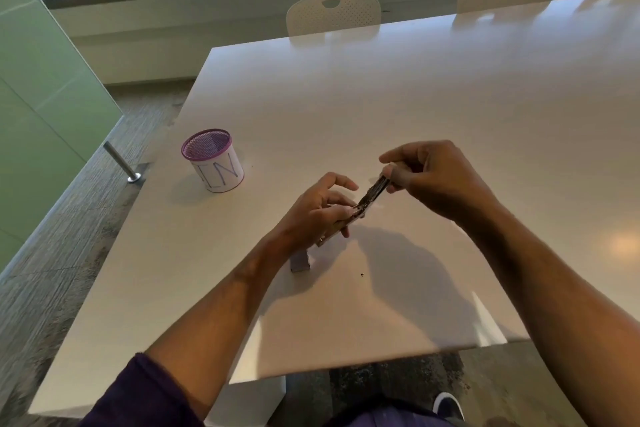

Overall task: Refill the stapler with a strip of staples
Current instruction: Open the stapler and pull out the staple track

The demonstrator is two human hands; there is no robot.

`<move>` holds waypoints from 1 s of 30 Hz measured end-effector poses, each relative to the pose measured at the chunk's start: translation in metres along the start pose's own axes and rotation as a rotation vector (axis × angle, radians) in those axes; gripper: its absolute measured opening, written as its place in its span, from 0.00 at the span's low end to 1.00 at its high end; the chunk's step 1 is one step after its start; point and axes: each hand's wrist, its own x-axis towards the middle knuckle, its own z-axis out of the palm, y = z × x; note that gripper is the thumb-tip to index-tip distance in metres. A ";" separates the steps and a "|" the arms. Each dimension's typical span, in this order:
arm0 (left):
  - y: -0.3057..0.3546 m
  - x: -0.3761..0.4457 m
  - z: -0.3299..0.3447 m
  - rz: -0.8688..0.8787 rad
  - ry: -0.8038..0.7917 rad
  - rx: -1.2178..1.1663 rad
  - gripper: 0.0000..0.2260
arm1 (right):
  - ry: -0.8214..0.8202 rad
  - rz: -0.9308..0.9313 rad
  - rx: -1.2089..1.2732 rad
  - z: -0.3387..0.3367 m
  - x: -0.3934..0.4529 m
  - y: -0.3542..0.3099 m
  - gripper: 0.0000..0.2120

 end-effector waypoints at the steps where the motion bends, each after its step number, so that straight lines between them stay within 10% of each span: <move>1: 0.001 0.000 0.000 -0.021 -0.029 -0.035 0.17 | -0.007 -0.013 -0.021 0.000 0.000 -0.004 0.11; 16: -0.001 -0.003 -0.005 -0.152 -0.267 -0.421 0.18 | -0.031 -0.085 0.238 -0.008 -0.002 -0.003 0.10; 30: 0.006 -0.003 0.003 -0.224 -0.218 -0.095 0.16 | -0.044 -0.013 0.025 0.007 0.005 0.011 0.07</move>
